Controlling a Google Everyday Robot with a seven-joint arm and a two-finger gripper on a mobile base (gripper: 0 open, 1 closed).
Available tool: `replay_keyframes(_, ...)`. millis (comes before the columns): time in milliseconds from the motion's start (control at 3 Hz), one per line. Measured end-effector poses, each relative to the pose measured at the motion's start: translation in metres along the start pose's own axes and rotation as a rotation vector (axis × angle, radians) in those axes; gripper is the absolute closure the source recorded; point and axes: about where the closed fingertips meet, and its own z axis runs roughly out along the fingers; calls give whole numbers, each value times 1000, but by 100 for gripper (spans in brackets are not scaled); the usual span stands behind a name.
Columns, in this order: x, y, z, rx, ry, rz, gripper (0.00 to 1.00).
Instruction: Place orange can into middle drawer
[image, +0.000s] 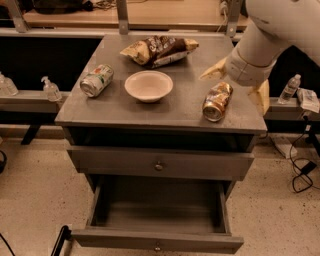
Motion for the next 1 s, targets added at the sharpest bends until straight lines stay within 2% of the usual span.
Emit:
replay_keyframes(333, -5, -20, 24, -8, -53, -136, 0)
replay_keyframes(667, -7, -30, 42, -20, -100, -202, 0)
replay_keyframes(1000, -9, -34, 55, -38, -129, -234, 15)
